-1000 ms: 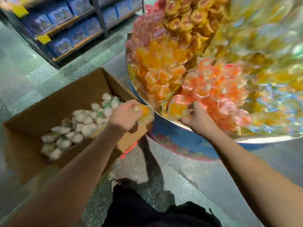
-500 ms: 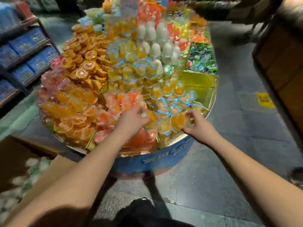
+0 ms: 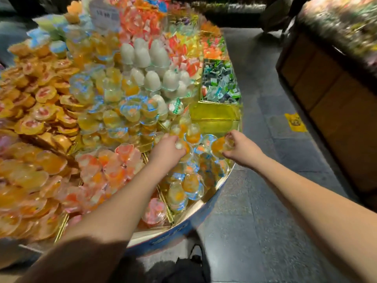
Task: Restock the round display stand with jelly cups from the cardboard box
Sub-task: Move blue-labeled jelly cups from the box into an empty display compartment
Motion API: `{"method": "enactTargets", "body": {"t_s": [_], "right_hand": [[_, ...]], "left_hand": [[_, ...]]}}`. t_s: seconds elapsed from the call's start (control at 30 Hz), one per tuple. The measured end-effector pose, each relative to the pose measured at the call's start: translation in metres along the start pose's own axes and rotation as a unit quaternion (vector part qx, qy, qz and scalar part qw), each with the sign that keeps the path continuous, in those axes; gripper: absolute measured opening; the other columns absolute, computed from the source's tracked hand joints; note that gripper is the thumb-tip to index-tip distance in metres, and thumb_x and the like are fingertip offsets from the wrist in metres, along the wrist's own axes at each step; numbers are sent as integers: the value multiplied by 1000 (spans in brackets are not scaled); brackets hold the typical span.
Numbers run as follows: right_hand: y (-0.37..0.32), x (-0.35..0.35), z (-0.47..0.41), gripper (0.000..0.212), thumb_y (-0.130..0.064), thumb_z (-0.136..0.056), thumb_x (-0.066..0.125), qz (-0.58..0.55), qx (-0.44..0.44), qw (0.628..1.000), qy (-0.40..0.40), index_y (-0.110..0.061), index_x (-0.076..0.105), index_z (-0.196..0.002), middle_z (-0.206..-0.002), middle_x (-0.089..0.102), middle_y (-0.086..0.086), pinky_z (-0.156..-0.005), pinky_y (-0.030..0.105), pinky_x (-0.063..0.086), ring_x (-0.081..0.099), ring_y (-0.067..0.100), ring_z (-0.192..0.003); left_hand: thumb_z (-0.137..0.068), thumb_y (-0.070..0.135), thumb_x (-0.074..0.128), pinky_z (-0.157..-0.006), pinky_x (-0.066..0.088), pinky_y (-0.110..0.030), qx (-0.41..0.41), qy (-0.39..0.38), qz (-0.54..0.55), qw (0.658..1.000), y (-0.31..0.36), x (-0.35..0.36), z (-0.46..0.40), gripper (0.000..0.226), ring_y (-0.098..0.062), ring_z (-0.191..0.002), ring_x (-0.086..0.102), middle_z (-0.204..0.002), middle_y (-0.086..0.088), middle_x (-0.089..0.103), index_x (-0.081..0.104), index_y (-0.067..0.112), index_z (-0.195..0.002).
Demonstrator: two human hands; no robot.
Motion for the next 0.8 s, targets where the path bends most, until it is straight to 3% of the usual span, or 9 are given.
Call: {"method": "enactTargets", "body": {"t_s": [0.13, 0.4, 0.8], "right_hand": [[3, 20, -39, 68, -23, -77, 75, 16, -4, 999, -34, -14, 46, -138, -139, 52, 8, -99, 35, 46, 53, 25, -124], [-24, 70, -74, 71, -23, -78, 75, 19, -45, 995, -90, -14, 44, -141, -136, 52, 9, -101, 36, 43, 50, 28, -126], [-47, 110, -82, 70, -24, -80, 72, -8, -40, 997, -61, -14, 41, -142, -138, 51, 10, -102, 37, 39, 44, 32, -128]], "left_hand": [[-90, 33, 61, -83, 45, -33, -5, -22, -18, 1000, -4, 14, -36, 52, -29, -111, 55, -131, -10, 48, 52, 11, -136], [-90, 24, 57, -81, 46, -36, -5, -31, -61, 998, -23, 20, -49, 38, -32, -107, 58, -128, -9, 47, 58, 9, -124], [-95, 26, 52, -90, 45, -39, -76, -55, -81, 992, -51, 34, -37, 36, -33, -110, 58, -133, -10, 42, 54, 6, -125]]}}
Point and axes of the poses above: each hand's wrist, its own z-axis away from the middle knuckle, its own x-axis out of the palm, y = z × x, the point moved 9 cm from there along -z, towards the middle knuckle
